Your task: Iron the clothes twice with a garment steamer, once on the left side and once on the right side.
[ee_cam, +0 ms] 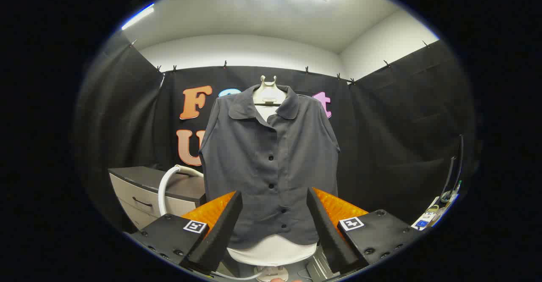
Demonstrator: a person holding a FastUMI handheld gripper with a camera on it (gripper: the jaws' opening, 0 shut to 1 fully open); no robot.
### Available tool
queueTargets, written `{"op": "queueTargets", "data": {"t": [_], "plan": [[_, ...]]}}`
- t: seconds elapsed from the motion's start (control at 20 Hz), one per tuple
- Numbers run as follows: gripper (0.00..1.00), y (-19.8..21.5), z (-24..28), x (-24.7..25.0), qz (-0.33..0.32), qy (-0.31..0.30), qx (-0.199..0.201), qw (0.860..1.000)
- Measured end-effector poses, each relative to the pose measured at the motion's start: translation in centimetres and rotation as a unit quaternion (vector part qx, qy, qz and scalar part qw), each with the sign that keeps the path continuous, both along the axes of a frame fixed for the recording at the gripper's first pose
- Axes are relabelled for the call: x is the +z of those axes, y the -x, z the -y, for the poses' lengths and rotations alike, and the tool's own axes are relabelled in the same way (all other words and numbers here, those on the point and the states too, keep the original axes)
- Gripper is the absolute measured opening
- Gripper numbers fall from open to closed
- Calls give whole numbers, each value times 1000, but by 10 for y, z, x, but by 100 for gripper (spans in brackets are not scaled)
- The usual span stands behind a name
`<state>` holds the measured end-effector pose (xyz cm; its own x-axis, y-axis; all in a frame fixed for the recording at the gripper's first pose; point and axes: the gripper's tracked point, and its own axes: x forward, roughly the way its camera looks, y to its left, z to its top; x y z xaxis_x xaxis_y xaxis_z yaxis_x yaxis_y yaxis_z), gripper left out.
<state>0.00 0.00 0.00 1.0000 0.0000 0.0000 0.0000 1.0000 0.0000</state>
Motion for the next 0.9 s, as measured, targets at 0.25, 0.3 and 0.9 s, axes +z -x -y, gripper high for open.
{"op": "queueTargets", "data": {"t": [0.25, 0.3, 0.9], "plan": [[98, 0, -2, 1, 0, -5, 0, 1000], [98, 2, -1, 0, -2, -7, -1, 1000], [98, 11, -2, 2, -2, -17, -2, 1000]]}}
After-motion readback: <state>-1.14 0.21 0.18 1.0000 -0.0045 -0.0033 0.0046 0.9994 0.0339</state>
